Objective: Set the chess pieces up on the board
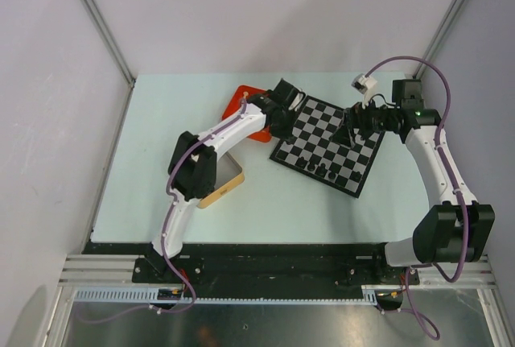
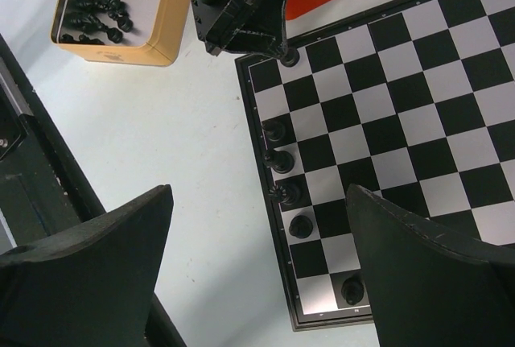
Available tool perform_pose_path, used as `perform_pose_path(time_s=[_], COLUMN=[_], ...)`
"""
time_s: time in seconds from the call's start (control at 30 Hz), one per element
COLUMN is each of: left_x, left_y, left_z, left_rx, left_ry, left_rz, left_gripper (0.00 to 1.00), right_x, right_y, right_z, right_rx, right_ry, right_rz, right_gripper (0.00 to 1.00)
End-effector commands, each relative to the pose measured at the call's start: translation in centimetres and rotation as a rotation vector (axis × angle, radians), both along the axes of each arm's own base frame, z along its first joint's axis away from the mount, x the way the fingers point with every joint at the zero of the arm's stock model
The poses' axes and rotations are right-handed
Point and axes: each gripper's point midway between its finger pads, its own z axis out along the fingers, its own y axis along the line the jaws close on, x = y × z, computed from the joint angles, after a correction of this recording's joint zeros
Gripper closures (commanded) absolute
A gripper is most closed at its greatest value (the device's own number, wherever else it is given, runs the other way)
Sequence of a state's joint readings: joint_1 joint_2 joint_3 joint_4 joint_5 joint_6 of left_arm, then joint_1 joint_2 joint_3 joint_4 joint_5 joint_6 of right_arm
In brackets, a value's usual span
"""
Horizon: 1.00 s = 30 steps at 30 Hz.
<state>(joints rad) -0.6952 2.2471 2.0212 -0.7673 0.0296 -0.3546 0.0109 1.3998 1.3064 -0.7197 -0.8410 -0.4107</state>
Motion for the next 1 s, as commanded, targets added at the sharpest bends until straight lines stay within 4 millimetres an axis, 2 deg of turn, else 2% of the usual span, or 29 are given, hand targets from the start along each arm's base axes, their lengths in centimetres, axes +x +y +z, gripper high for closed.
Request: perform_pose_path(time_s=[0.0, 0.57, 0.8, 0.97], left_x=[0.6, 0.5, 1.1, 1.2], left_y=[-0.6, -0.1, -0.7, -0.5], left_z=[1.0, -1.5, -0.9, -1.3], left_rx=[0.020, 0.097, 0.080, 0.094], left_ry=[-0.040, -0.019, -0.035, -0.036], left_rz=[-0.023, -0.027, -0.019, -0.015], left_gripper=[0.96, 0.95, 0.95, 0.94], right_x=[0.1, 0.3, 0.3, 0.3], right_y=[-0.6, -0.6, -0.7, -0.7], right_z=[1.4, 1.4, 1.5, 1.4], right_rx=[0.030, 0.043, 0.044, 0.046], right_ry=[-0.042, -0.032, -0.037, -0.033], right_rz=[-0.016, -0.020, -0.020, -0.022], right_gripper=[0.06, 0.06, 0.06, 0.06])
